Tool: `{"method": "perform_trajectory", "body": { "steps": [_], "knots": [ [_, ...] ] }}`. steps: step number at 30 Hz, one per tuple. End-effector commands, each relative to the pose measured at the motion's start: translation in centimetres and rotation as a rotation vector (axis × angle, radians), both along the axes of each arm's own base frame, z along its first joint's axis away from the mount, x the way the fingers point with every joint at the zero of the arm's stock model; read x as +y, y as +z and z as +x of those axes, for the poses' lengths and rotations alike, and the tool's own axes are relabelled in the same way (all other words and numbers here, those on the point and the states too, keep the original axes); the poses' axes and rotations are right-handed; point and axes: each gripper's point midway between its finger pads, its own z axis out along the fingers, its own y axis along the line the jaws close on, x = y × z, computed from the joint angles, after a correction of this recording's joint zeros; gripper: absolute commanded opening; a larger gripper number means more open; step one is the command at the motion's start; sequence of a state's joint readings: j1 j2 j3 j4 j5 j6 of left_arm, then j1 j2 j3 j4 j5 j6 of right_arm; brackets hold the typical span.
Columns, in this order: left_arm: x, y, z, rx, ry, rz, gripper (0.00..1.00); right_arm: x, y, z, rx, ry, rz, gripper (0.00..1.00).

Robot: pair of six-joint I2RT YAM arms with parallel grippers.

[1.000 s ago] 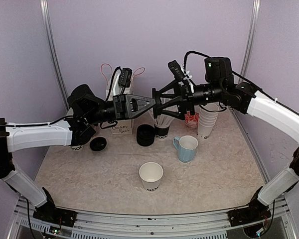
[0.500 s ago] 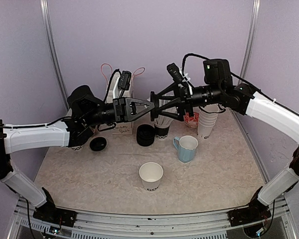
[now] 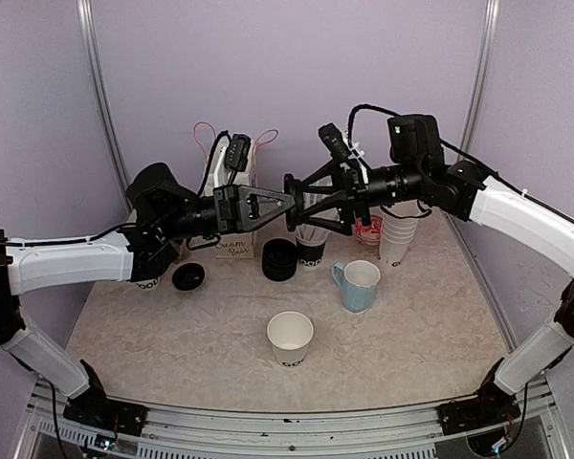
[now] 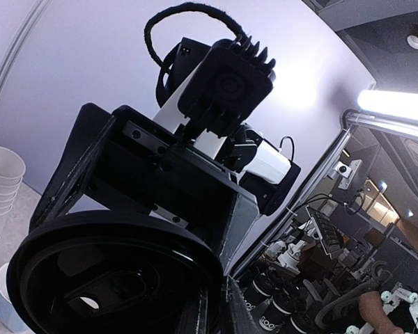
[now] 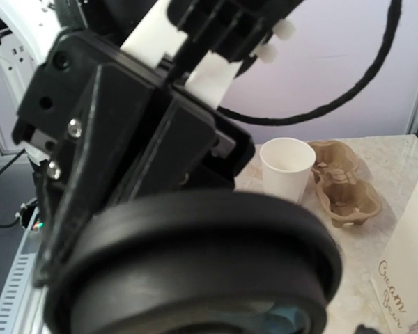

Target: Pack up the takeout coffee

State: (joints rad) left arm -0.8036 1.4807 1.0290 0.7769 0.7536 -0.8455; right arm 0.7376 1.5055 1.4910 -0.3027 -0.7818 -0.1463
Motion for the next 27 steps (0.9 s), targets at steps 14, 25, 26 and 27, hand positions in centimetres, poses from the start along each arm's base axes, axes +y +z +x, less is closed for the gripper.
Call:
{"method": "perform_trajectory", "body": {
  "steps": [14, 25, 26, 27],
  "knots": [
    [-0.1, 0.1, -1.5, -0.005, -0.121, -0.018, 0.0, -0.1, 1.5, -0.7, -0.042, 0.028, 0.016, 0.8],
    [0.8, 0.9, -1.4, -0.008, -0.14, -0.078, 0.0, -0.4, 0.7, -1.0, -0.042, 0.033, 0.001, 0.89],
    [1.0, 1.0, -1.5, -0.005, -0.145, -0.085, 0.0, -0.4, 0.6, -1.2, -0.039, 0.039, 0.001, 0.88],
    [1.2, 1.0, -1.5, -0.003, -0.151, -0.095, 0.0, -0.4, 0.5, -1.3, -0.037, 0.046, 0.004, 0.87]
  ]
}}
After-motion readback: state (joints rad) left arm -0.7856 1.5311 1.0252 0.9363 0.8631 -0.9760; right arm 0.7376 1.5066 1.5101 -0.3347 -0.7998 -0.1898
